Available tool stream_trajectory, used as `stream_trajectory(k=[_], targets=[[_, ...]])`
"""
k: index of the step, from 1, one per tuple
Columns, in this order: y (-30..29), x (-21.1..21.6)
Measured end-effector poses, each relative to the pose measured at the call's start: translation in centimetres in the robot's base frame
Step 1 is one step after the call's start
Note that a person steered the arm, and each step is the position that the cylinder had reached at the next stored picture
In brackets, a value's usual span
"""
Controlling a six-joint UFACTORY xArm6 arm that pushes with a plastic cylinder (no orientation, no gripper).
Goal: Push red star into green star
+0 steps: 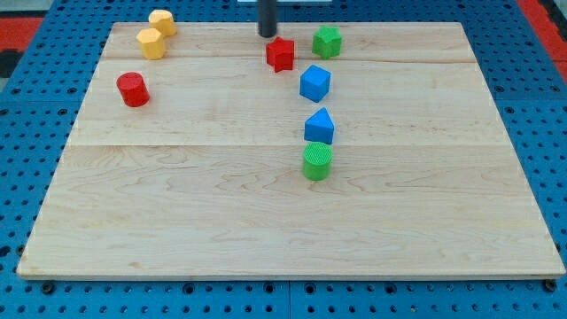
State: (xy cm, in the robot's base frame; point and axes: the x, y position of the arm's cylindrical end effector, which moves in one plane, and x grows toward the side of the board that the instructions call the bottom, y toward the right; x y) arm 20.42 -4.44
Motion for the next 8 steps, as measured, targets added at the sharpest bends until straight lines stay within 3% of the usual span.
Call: stream_trajectory(k=[3, 5, 6, 8], targets=[[-0.9, 0.8], [-9.1, 5.6], [-6.3, 8.7], [6.5, 6.2]])
